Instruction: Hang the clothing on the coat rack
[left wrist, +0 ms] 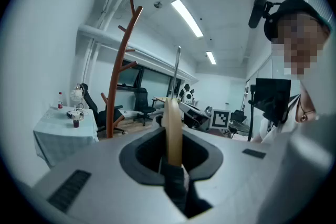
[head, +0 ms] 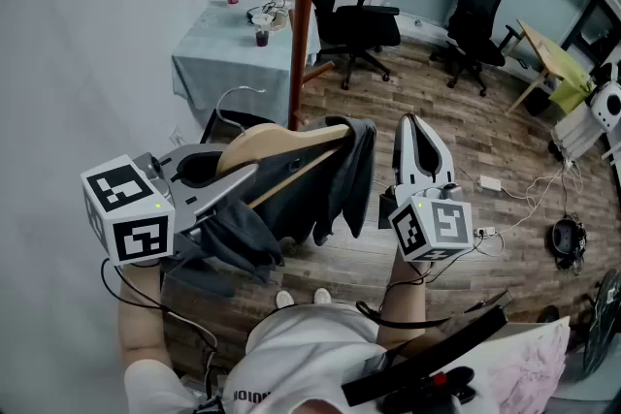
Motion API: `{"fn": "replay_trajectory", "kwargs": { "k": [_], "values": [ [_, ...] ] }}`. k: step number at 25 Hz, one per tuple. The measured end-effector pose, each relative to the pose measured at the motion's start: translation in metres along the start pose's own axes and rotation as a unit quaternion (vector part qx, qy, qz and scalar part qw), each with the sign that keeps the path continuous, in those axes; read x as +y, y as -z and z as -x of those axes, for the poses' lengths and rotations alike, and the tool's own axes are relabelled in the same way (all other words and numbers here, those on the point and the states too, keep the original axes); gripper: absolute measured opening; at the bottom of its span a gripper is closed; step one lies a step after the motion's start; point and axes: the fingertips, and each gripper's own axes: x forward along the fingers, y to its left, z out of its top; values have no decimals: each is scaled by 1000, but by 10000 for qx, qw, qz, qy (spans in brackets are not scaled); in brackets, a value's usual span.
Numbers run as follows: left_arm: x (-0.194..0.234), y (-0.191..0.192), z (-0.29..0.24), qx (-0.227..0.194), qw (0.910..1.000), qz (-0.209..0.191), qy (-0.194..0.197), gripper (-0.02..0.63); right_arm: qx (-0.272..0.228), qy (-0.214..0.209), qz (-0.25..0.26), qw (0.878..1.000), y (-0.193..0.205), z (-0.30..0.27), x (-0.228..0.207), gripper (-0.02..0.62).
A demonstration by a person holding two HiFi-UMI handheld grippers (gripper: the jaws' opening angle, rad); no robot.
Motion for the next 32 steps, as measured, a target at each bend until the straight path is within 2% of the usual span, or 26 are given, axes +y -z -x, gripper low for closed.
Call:
{"fn": "replay_trajectory", "kwargs": {
  "k": [10,15,19,28,32],
  "values": [
    [1,1,1,-26,10000,45,-30,66,13,-55,-20,10000,2,-2,4,20],
    [-3,-1,2,-7,10000,42,46,66,-41,40,-228,9997,0,2,4,20],
    [-4,-2,3,-25,9999,72,119,66,-51,101,-176,9998,-3,6,10,20],
    [-16,-21,3,-80,9990,146,420,66,-194,508,48,9985,-34,22,11,20],
    [-18,-19,1,-166,9984,194,509,66,-227,618,122,9978,-34,30,9,20]
  ]
}}
